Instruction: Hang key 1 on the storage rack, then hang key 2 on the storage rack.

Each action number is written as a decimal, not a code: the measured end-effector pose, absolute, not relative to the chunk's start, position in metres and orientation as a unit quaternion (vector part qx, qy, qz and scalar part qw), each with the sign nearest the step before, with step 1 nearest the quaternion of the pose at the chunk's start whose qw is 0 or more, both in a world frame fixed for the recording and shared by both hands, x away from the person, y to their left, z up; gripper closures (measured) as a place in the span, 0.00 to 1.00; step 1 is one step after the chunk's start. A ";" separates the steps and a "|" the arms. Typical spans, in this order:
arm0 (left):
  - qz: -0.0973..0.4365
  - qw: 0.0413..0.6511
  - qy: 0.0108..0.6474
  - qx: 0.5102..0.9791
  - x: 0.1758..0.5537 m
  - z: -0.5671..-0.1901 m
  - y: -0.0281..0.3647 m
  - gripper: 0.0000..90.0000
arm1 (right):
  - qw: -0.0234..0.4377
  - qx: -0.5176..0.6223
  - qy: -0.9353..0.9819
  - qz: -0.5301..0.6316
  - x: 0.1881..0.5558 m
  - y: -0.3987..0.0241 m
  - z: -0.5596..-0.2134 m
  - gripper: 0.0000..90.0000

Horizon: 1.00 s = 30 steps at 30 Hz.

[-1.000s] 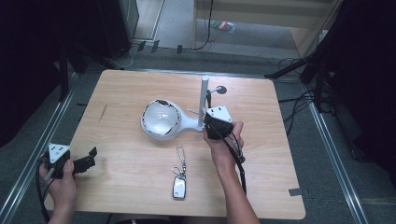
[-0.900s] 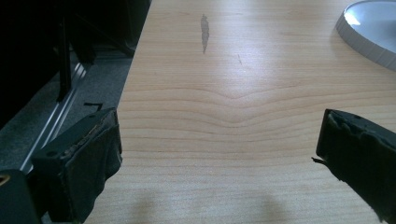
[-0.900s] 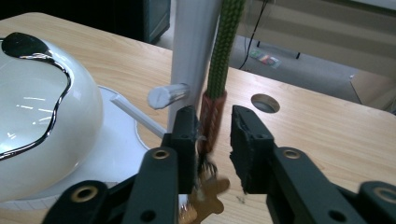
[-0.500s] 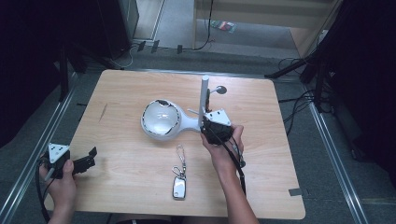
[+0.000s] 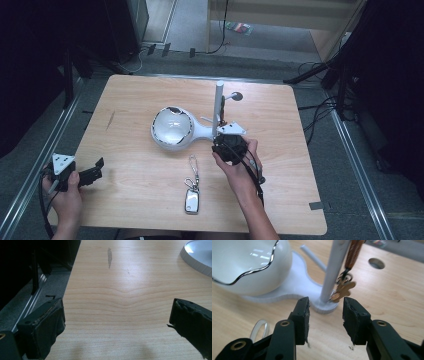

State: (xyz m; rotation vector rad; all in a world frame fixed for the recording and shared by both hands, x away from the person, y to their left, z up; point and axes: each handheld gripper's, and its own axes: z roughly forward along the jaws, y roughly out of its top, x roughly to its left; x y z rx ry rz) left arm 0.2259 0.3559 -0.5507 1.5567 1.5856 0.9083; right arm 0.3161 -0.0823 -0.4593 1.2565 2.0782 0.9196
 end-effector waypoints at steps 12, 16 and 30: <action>0.353 0.360 0.614 0.607 0.226 -0.551 0.355 0.00 | 0.194 0.462 0.814 0.296 0.303 -0.079 -0.459 0.63; 0.353 0.361 0.614 0.607 0.226 -0.551 0.355 0.00 | 0.173 0.461 0.822 0.286 0.298 -0.078 -0.456 0.63; 0.352 0.359 0.613 0.610 0.227 -0.551 0.356 0.00 | 0.097 0.466 0.849 0.229 0.288 -0.070 -0.462 0.62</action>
